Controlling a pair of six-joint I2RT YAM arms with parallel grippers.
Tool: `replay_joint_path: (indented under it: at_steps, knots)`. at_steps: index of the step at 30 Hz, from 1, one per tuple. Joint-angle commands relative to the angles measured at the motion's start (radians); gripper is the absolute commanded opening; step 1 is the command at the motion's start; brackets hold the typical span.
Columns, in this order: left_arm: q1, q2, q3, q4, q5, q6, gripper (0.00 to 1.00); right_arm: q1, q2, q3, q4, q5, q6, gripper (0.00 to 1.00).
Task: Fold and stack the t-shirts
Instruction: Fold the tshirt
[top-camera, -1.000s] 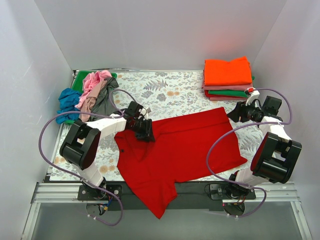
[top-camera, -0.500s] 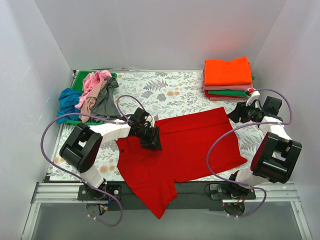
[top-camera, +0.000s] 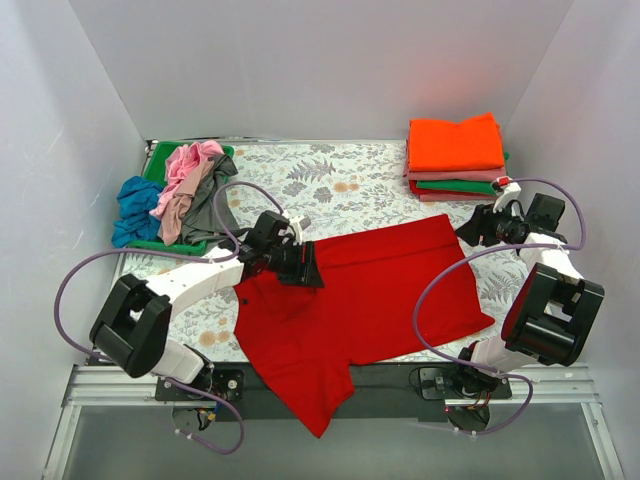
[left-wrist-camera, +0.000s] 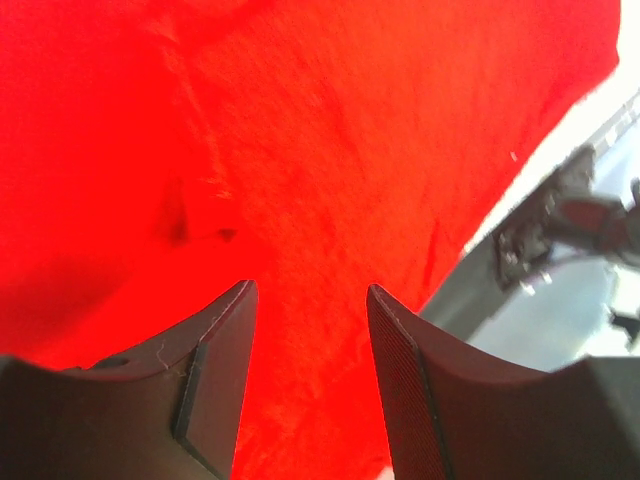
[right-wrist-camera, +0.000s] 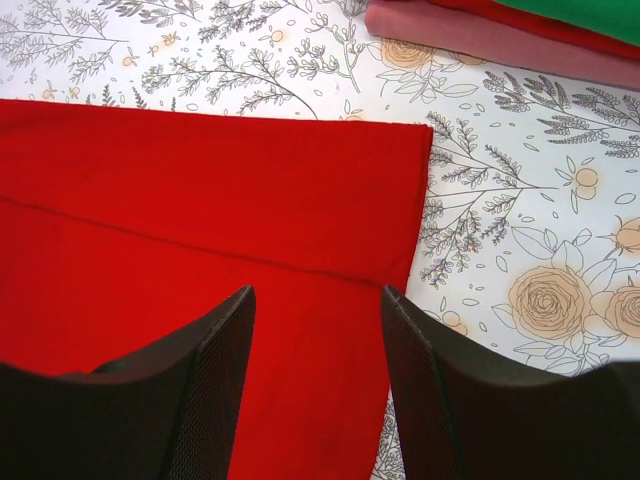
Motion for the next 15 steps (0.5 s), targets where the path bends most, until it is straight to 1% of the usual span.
replay_joint_path:
  at_steps: [1,2,5,7,11,15]
  knots:
    - [-0.002,-0.074,-0.012,0.006,-0.159,-0.006,0.47,-0.007,0.005,-0.009,-0.005,-0.03,-0.001,0.6]
    - [-0.002,-0.082,-0.011,0.001,-0.199,-0.004,0.47,-0.007,0.005,-0.009,-0.005,-0.03,-0.001,0.6]
    - [0.0,-0.07,-0.001,-0.007,-0.248,-0.007,0.5,-0.007,0.005,-0.009,-0.006,-0.03,-0.001,0.6]
    - [0.0,-0.05,0.011,-0.004,-0.252,-0.013,0.52,-0.008,0.006,-0.009,-0.006,-0.032,-0.001,0.6]
    - [0.0,0.025,0.032,0.015,-0.247,-0.024,0.52,-0.008,0.006,-0.009,-0.008,-0.034,-0.001,0.6]
    - [-0.002,0.067,0.051,0.033,-0.227,-0.032,0.52,-0.01,0.005,-0.011,-0.009,-0.034,-0.004,0.6]
